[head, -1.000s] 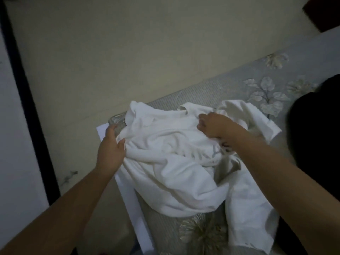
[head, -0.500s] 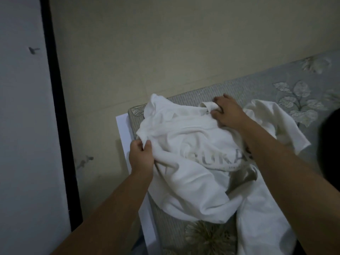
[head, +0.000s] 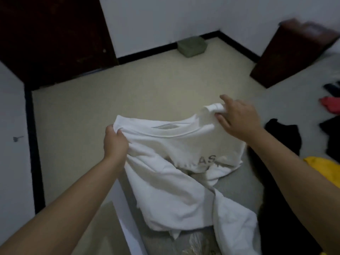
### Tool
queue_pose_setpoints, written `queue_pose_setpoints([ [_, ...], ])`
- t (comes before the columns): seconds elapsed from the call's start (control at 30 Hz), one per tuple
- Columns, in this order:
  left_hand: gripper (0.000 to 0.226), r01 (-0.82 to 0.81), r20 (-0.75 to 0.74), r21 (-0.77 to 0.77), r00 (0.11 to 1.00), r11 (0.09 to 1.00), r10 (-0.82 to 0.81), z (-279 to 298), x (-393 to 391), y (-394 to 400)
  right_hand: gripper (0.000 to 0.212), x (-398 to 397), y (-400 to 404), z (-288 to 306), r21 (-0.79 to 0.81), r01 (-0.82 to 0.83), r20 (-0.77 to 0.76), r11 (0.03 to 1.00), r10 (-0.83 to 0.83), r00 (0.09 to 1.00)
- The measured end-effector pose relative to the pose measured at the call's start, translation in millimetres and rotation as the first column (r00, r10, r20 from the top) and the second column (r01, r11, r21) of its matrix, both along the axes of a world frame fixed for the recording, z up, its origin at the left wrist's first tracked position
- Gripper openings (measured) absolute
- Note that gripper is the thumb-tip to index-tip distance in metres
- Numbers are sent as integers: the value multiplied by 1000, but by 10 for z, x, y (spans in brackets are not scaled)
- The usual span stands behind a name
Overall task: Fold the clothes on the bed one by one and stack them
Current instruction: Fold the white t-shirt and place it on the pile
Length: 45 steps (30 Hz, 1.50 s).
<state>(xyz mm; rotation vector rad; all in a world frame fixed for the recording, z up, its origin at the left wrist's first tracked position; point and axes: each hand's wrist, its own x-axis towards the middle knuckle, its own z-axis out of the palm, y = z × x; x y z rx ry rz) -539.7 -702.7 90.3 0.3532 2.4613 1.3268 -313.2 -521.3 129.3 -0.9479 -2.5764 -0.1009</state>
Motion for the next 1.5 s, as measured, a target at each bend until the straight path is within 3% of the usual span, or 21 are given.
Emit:
queue_pose_setpoints([
  [0.13, 32, 180, -84, 166, 982, 970, -168, 936, -5, 387, 52, 424, -172, 994, 140, 133, -136, 981, -114, 984],
  [0.27, 27, 359, -190, 384, 932, 851, -307, 1899, 37, 651, 44, 800, -518, 1933, 325, 307, -335, 895, -194, 922],
  [0.5, 15, 585, -418, 473, 808, 659, -416, 3266, 137, 510, 25, 983, -1571, 3104, 679, 524, -442, 513, -284, 851],
  [0.57, 21, 700, -597, 405, 690, 588, -409, 3408, 113, 310, 28, 998, -1925, 3261, 706, 585, -464, 399, -363, 808],
  [0.67, 31, 853, -906, 196, 346, 484, -242, 3441, -37, 64, 43, 1014, -2455, 3331, 707, 649, -491, 283, -464, 737],
  [0.77, 35, 912, -972, 20, 115, 411, -207, 3410, -139, -146, 56, 1008, -2897, 3226, 736, 640, -456, 222, -537, 710],
  [0.9, 60, 937, -996, -72, -49, 342, -76, 3445, -191, -350, 65, 968, -3339, 3136, 707, 673, -420, 219, -635, 648],
  [1.0, 65, 936, -993, -109, -120, 335, 14, 3458, -223, -428, 66, 986, -3568, 3148, 729, 666, -407, 160, -681, 609],
  [1.17, 68, 940, -982, -152, -178, 305, 62, 3625, -195, -435, 68, 1141, -3829, 3333, 787, 599, -343, 147, -703, 623],
  [1.33, 76, 899, -957, -253, -287, 357, 44, 3502, 222, -144, 72, 1457, -3751, 3184, 751, 604, -240, 266, -743, 625],
  [1.5, 76, 853, -918, -389, -389, 349, -74, 2723, 854, 341, 75, 2002, -3434, 2363, 620, 688, -128, 378, -816, 563],
])
